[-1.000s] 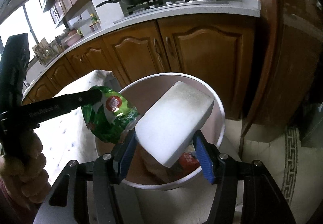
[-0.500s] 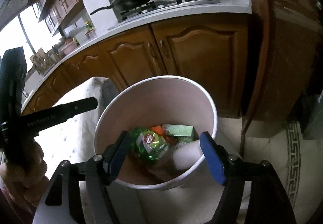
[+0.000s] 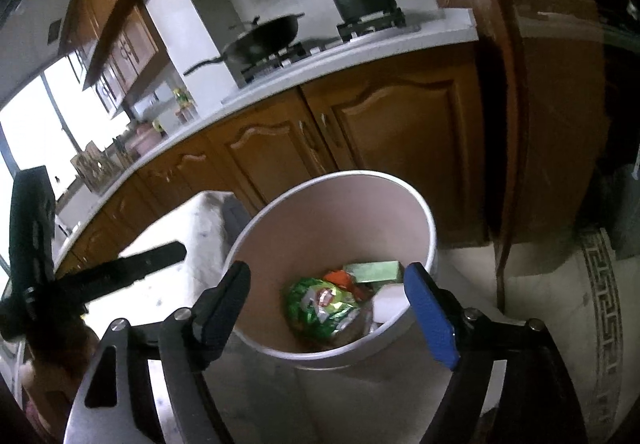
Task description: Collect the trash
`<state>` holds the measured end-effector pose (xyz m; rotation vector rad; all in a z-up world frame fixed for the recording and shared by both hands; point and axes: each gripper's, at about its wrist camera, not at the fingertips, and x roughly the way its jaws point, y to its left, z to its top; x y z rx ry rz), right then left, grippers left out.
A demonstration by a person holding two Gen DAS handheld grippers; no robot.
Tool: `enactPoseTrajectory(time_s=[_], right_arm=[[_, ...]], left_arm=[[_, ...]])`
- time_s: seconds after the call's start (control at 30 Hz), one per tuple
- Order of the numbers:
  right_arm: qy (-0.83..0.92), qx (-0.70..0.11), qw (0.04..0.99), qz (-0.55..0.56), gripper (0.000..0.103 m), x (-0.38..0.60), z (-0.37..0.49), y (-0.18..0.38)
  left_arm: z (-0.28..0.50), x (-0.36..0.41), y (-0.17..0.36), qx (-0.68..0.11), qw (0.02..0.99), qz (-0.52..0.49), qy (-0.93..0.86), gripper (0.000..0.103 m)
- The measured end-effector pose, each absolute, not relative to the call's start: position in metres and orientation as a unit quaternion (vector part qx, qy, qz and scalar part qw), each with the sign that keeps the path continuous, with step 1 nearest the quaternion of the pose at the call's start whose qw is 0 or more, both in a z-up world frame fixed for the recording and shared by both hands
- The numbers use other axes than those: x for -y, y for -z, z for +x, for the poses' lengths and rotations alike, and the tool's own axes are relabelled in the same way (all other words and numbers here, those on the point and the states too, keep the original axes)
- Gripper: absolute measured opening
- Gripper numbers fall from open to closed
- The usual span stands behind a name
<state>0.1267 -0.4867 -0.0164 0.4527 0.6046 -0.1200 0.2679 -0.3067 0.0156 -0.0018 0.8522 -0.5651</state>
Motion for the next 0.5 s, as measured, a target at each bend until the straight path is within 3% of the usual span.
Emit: enactPoseTrajectory(time_s=[0.1, 0.27, 0.33, 0.5], right_arm=[[0.058, -0.280, 0.931, 0.225, 0.083, 0.479, 0.120, 0.012], [0.053, -0.261, 0.935, 0.235, 0.088, 0.464, 0.109, 0.005], [0.049, -0.256, 0.936, 0.238, 0.088, 0.457, 0.105, 0.003], [0.039, -0.241, 0.939, 0.242, 0.092, 0.437, 0.094, -0.005]], left_arm=[[0.257, 0.296, -0.019, -0.400, 0.878, -0.004, 0.263, 0.052], [0.235, 0.273, -0.029, -0.381, 0.890, -0.009, 0.251, 0.057], [0.225, 0.263, -0.032, -0.374, 0.895, -0.011, 0.245, 0.064], [0.205, 0.237, -0.036, -0.359, 0.904, -0.012, 0.230, 0.066]])
